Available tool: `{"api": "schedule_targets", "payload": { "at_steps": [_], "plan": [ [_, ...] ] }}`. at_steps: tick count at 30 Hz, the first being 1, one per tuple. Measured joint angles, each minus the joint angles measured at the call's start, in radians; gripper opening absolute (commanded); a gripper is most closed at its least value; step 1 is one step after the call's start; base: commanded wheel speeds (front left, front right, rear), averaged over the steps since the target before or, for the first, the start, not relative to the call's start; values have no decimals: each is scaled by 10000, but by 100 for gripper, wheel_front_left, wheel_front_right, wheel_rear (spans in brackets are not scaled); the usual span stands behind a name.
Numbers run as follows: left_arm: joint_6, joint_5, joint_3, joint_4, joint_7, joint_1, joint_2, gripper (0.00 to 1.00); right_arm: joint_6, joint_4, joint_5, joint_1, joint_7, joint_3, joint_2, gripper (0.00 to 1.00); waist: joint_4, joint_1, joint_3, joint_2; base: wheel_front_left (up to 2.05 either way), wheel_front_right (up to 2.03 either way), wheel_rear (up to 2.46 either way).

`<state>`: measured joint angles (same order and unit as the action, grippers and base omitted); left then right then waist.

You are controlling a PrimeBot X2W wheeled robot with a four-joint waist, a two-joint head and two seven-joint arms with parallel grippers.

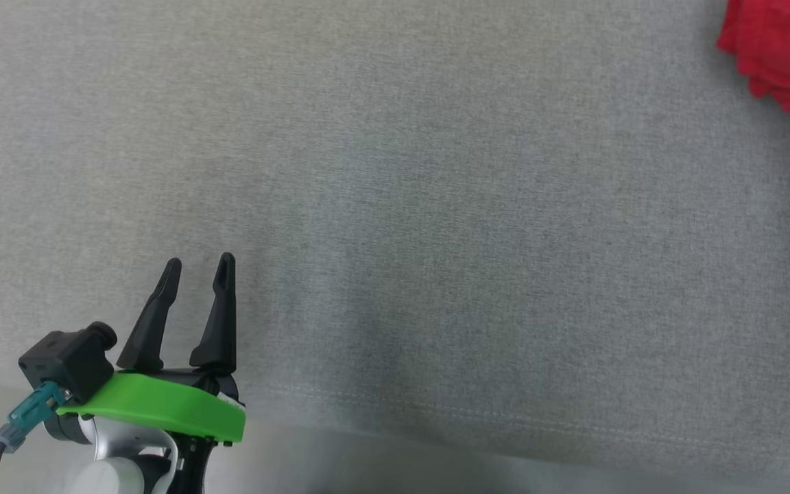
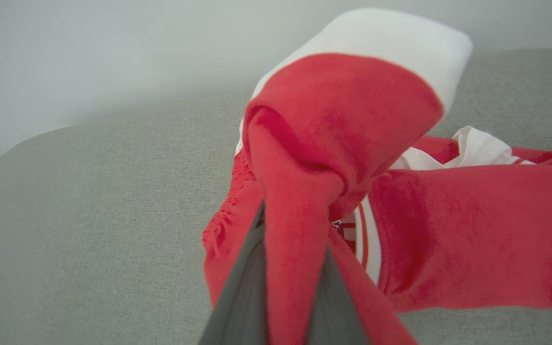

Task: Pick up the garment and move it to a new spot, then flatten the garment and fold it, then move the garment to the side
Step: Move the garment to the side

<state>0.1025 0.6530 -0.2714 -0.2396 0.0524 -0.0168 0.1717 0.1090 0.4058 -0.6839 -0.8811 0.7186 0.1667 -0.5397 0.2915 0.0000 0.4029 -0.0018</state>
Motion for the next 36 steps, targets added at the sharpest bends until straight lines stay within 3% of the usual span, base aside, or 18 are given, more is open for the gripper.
{"api": "schedule_targets", "payload": {
  "at_steps": [8, 29, 30, 31, 32, 33, 36],
  "plan": [
    [0, -19, 40, -102, -2, -12, 4, 100, 82, 2, 123, -386, 130, -420, -506, 0, -351, 0, 466, 0, 0, 0, 0],
    [0, -65, 198, -351, -96, -405, 75, 100, 148, 282, 849, -416, -23, -456, -662, 0, -1201, 1, 1482, 0, 0, 0, 0],
    [0, -67, 207, -349, -109, -431, 86, 100, 148, 301, 897, -410, -50, -418, -679, 13, -1229, 1, 1475, 0, 0, 0, 0],
    [0, -67, 219, -349, -121, -446, 94, 100, 148, 316, 928, -402, -52, -397, -683, 33, -1254, 1, 1464, 0, 0, 0, 0],
    [0, -67, 234, -347, -121, -446, 96, 100, 148, 328, 951, -390, -54, -368, -683, 63, -1281, 1, 1452, 0, 0, 0, 0],
    [0, -67, 240, -343, -121, -447, 102, 100, 148, 337, 968, -379, -105, -359, -681, 100, -1307, 1, 1440, 0, 0, 0, 0],
    [0, -67, 255, -322, -128, -451, 104, 100, 148, 384, 1041, -359, -226, -355, -662, 100, -1383, 1, 1396, 0, 0, 0, 0]
  ]
}}
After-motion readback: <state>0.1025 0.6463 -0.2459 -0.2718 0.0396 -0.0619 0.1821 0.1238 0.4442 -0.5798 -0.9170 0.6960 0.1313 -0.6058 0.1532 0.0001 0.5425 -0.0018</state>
